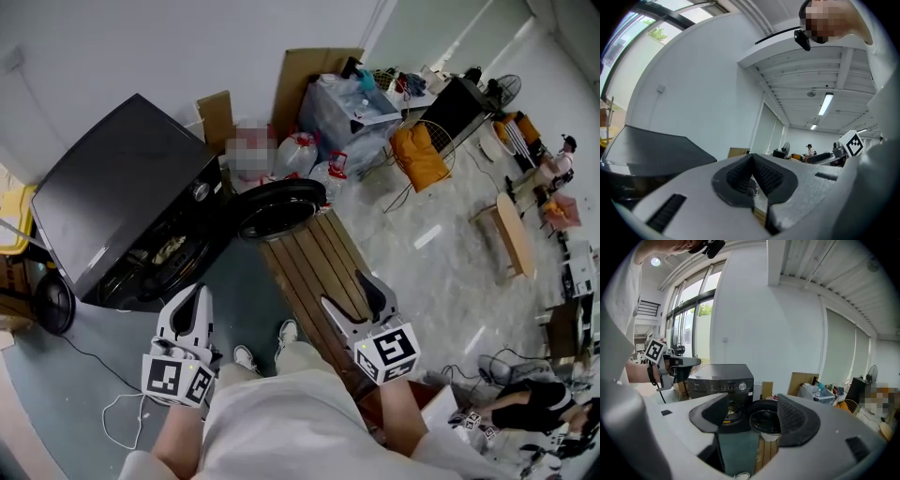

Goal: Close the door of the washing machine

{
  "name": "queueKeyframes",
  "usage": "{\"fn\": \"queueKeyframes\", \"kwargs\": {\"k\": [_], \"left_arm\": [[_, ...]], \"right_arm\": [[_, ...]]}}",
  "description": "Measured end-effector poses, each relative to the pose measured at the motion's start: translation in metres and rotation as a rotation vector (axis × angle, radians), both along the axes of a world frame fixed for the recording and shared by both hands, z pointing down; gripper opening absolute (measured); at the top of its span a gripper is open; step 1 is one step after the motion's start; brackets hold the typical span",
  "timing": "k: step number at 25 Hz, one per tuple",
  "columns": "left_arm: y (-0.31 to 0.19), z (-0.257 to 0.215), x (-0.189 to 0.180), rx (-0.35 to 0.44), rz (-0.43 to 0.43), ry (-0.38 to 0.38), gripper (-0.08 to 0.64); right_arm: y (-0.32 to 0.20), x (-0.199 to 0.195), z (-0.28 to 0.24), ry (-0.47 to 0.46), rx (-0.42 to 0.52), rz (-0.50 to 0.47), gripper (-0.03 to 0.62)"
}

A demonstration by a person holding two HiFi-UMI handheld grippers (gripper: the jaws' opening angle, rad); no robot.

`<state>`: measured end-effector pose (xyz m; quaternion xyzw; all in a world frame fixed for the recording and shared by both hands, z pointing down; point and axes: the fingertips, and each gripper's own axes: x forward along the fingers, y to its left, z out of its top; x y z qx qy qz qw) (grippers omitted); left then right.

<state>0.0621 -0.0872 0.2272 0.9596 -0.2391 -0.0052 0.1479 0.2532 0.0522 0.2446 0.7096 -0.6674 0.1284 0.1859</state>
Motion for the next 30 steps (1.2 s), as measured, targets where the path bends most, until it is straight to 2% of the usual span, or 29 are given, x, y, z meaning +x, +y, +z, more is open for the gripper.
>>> {"fn": "queueKeyframes", "kwargs": {"k": [5,9,13,19,24,27,30], "left_arm": [[-0.012,-0.004,0.005,-0.002,-0.097,-0.042,0.005],[-0.023,-0.003,0.016,0.013,-0.164,-0.100,0.005],[-0.032,0.012,0.039,-0.013,-0.218,-0.124,0.005],[-0.040,0.050,0.072,-0.077,-0.254,-0.146,0.005],[-0.048,0.078,0.090,-0.096,-0.286,-0.179,0.005],[-0.048,0.092,0.099,-0.107,-0.290,-0.201,0.005],[-0.048,0.107,0.105,-0.121,-0.281,-0.229,0.005]], "right_arm": [[-0.036,0.041,0.023,-0.025,-0.033,-0.072,0.298],[-0.079,0.084,0.059,0.028,-0.093,-0.160,0.298],[-0.126,0.126,0.113,0.093,-0.188,-0.261,0.298],[-0.196,0.180,0.184,0.205,-0.299,-0.343,0.298],[-0.246,0.212,0.273,0.191,-0.427,-0.420,0.298],[-0.273,0.232,0.305,0.257,-0.484,-0.428,0.298],[-0.292,0.240,0.333,0.344,-0.545,-0.482,0.304]]}}
